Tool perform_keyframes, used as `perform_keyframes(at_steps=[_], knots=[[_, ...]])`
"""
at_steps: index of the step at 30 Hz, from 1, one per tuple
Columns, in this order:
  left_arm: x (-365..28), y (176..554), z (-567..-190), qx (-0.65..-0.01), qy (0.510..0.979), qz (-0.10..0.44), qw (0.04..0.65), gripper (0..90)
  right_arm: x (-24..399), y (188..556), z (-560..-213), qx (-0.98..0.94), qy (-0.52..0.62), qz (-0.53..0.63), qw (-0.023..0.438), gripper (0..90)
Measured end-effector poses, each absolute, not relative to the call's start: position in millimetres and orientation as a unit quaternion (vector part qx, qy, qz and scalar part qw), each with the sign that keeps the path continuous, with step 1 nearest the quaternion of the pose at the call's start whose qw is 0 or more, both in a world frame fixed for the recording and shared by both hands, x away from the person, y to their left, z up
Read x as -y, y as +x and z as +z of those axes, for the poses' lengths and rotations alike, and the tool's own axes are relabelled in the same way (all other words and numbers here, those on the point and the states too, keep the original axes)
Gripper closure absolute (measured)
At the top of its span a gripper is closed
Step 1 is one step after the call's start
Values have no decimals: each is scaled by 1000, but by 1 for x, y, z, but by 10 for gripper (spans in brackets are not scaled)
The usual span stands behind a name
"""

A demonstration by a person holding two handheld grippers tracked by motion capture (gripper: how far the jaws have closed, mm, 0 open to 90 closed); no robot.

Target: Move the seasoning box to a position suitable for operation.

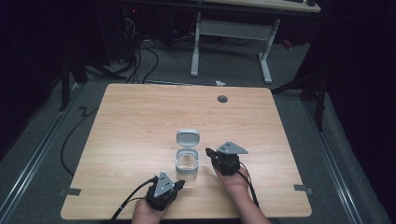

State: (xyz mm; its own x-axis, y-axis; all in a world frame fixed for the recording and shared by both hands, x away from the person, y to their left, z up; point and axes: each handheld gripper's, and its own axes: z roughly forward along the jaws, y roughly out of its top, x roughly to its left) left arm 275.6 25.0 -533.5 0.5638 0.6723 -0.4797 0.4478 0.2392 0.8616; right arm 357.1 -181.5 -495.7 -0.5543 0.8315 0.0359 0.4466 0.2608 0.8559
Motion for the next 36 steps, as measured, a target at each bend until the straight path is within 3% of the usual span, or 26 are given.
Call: perform_keyframes(at_steps=[14,36], knots=[[-24,282,-534,-462,599,91,647,900,173,385,-464,-744,416,468,233,900],[-24,283,-534,-464,598,83,648,900,155,387,-439,-747,387,486,237,900]])
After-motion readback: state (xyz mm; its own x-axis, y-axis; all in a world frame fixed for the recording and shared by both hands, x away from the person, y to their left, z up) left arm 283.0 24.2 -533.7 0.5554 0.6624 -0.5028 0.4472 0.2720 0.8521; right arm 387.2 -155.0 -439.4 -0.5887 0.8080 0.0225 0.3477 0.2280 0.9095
